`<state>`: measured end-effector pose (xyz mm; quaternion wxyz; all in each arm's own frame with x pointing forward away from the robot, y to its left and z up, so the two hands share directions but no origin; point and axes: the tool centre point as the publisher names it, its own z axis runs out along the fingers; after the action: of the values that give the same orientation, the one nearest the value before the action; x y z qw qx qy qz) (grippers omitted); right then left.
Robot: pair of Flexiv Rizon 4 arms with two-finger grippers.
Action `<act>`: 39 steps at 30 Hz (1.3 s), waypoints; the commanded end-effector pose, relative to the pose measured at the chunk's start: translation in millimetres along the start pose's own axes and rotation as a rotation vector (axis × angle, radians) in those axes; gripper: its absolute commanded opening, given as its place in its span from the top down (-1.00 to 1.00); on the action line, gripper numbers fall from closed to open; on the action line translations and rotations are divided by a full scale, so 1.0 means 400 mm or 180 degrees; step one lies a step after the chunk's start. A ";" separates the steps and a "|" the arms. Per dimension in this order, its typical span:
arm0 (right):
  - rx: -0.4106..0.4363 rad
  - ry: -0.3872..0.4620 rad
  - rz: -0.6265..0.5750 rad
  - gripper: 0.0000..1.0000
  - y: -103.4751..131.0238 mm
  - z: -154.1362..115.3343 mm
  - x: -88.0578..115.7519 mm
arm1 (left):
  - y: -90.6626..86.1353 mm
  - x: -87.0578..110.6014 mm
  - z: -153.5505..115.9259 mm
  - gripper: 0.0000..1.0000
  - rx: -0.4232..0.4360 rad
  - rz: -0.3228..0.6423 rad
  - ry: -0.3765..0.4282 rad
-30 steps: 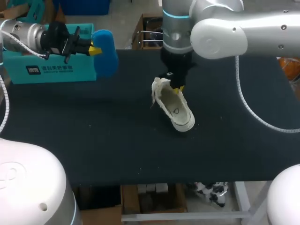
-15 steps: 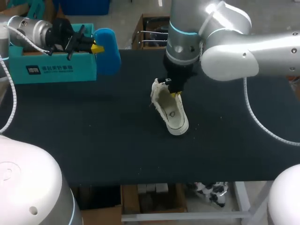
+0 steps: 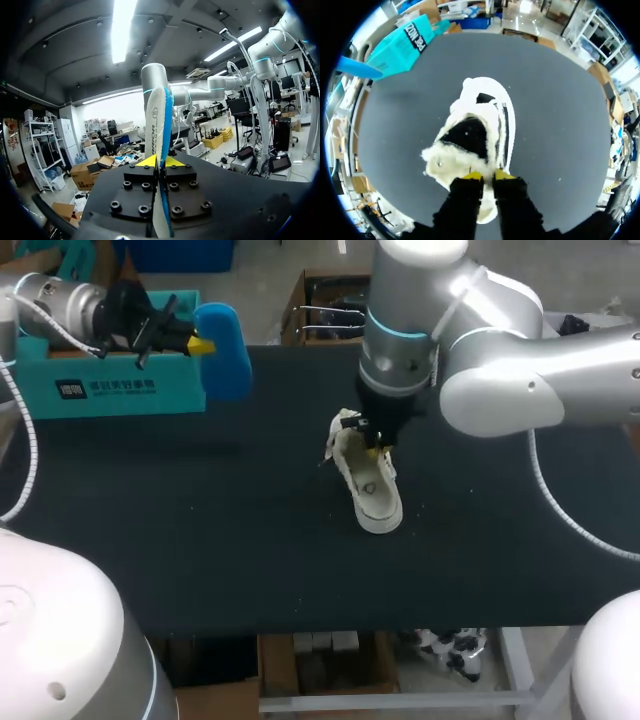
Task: Open the shoe tongue, take the insole out of the shoe, put the insole back into the shoe, and pack the shoe into the shoebox
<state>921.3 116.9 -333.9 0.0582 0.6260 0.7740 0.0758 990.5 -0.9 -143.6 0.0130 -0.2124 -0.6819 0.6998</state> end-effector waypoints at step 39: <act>0.0147 0.0152 0.0863 -1.00 -0.059 -0.192 -0.195 | -0.078 0.017 0.299 1.00 0.0498 -0.0303 0.1041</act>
<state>899.2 26.4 -285.7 0.0368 0.7018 0.7017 0.1176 936.3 -104.7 -117.2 0.1642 -0.2909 -0.6333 0.6981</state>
